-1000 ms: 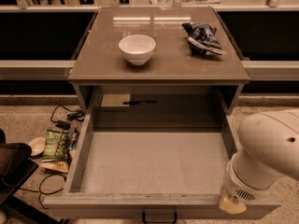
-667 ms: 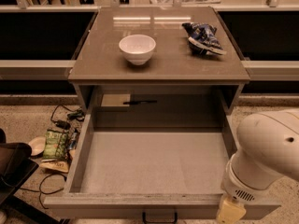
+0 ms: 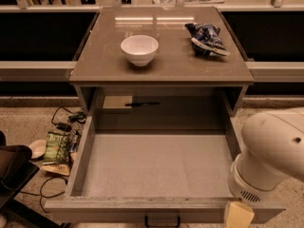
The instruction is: Open top drawer
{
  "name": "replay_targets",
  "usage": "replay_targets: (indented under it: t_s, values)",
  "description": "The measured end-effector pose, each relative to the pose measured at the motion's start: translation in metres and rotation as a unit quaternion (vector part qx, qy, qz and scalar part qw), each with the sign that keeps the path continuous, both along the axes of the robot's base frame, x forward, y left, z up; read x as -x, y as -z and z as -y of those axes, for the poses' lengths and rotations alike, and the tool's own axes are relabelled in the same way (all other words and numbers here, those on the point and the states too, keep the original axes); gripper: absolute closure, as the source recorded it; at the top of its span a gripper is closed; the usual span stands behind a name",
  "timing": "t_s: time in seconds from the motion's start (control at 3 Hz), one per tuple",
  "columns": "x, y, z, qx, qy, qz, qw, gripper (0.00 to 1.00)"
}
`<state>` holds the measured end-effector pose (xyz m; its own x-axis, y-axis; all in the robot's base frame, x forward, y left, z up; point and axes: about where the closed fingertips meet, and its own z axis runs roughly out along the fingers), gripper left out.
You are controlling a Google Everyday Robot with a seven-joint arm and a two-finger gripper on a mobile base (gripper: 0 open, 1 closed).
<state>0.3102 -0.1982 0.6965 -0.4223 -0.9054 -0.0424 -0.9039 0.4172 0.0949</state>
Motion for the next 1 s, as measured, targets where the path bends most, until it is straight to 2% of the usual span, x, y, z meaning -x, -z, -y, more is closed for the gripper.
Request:
replay_targets:
  t_s: [0.33, 0.67, 1.0]
  values:
    - [-0.011, -0.021, 0.005, 0.016, -0.005, 0.017, 0.9997, 0.0]
    - [-0.022, -0.075, 0.03, 0.021, -0.012, 0.034, 0.9991, 0.0]
    - [-0.037, -0.154, 0.071, 0.001, -0.032, 0.048, 0.9983, 0.0]
